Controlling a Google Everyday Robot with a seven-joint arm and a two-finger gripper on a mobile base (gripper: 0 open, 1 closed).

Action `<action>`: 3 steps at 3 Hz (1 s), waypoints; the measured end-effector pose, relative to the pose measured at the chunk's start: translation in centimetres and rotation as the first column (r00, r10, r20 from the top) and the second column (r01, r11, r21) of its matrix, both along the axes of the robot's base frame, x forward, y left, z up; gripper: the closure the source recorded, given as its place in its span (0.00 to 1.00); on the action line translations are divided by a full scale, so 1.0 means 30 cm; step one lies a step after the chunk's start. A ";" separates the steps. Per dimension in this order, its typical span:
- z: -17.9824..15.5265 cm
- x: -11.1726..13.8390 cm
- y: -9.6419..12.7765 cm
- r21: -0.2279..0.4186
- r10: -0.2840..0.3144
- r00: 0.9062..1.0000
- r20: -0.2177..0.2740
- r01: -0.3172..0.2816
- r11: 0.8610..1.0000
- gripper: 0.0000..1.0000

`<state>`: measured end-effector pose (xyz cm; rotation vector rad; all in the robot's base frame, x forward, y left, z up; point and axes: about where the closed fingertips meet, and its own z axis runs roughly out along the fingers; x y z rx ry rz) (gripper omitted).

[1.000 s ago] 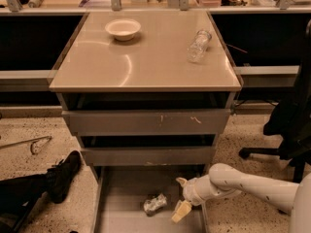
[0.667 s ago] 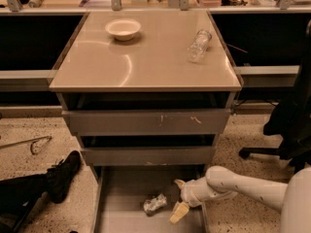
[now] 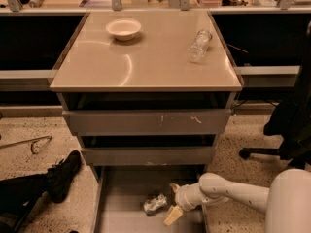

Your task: Pick 7up can from bottom drawer and place on counter

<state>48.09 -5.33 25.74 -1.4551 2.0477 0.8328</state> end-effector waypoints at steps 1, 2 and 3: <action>-0.069 0.020 0.077 0.013 0.050 0.999 -0.017 -0.050 0.999 0.00; -0.069 0.020 0.078 0.013 0.050 0.999 -0.017 -0.050 0.999 0.00; -0.133 0.043 0.113 0.001 0.052 0.998 -0.023 -0.052 0.999 0.00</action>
Offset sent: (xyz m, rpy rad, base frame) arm 0.0040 0.0189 -0.0178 0.0096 0.0153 0.0425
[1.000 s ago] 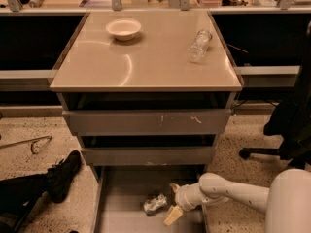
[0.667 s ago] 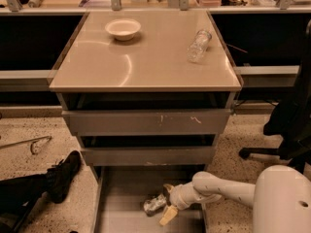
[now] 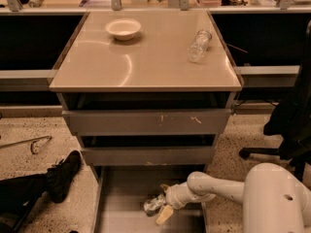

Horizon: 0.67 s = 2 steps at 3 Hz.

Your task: Pick 7up can from bottom drawer and place on counter

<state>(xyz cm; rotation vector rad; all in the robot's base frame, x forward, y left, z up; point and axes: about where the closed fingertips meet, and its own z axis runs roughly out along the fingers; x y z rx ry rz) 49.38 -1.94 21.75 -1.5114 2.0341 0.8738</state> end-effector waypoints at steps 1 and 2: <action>-0.061 0.026 0.041 -0.020 0.011 1.000 -0.005 -0.011 1.000 0.00; -0.109 0.042 0.074 -0.036 0.024 1.000 -0.006 -0.024 0.999 0.00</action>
Offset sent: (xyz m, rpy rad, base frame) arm 0.0221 0.0301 -0.0479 -0.0594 -0.0015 0.0330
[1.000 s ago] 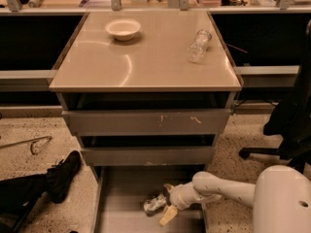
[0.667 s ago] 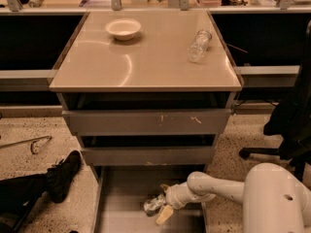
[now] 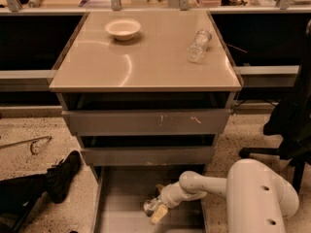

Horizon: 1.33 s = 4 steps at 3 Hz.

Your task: Pick 7up can from bottom drawer and place on counter

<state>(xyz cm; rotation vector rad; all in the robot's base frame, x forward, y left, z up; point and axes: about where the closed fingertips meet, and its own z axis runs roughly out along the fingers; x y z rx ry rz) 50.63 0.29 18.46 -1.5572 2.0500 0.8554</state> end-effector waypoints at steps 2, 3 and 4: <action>-0.089 0.009 0.084 -0.005 0.051 0.999 -0.018 -0.051 0.999 0.00; -0.124 0.006 0.111 -0.011 0.066 0.998 -0.019 -0.066 0.998 0.00; -0.124 0.006 0.112 -0.011 0.066 0.998 -0.019 -0.066 0.998 0.19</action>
Offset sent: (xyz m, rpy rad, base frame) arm 0.0098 0.0366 -0.0409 -0.0099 0.0179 0.0804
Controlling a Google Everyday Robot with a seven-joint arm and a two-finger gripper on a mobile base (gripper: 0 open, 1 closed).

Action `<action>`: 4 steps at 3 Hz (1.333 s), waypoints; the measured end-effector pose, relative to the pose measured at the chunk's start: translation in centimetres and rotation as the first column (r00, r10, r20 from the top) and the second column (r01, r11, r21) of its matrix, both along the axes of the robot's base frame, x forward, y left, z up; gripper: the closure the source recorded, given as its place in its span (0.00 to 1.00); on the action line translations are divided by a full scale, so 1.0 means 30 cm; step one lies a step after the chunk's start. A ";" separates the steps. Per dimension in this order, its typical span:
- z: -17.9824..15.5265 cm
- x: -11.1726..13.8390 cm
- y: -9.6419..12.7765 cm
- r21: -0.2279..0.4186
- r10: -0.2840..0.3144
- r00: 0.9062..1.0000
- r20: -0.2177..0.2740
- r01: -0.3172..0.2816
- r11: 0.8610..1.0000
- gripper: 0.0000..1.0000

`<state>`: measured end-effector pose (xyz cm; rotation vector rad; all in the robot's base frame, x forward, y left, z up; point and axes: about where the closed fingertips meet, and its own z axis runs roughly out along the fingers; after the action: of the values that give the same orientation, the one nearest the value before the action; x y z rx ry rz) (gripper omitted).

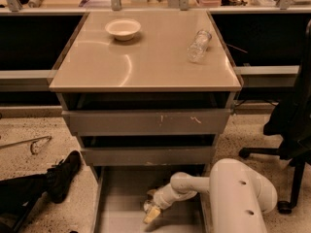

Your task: Pick 7up can from bottom drawer and place on counter

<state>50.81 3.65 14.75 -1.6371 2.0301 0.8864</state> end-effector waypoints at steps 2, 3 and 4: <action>0.000 0.000 0.000 0.000 0.000 1.000 0.000 0.000 1.000 0.65; 0.000 0.000 0.000 0.000 0.000 1.000 0.000 0.000 1.000 0.62; 0.000 0.000 0.000 0.000 0.000 1.000 0.000 0.000 1.000 0.39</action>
Offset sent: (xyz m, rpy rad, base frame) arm 0.0000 0.0000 0.0000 0.0000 0.0000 0.0000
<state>50.80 3.66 14.74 -1.6372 2.0300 0.8867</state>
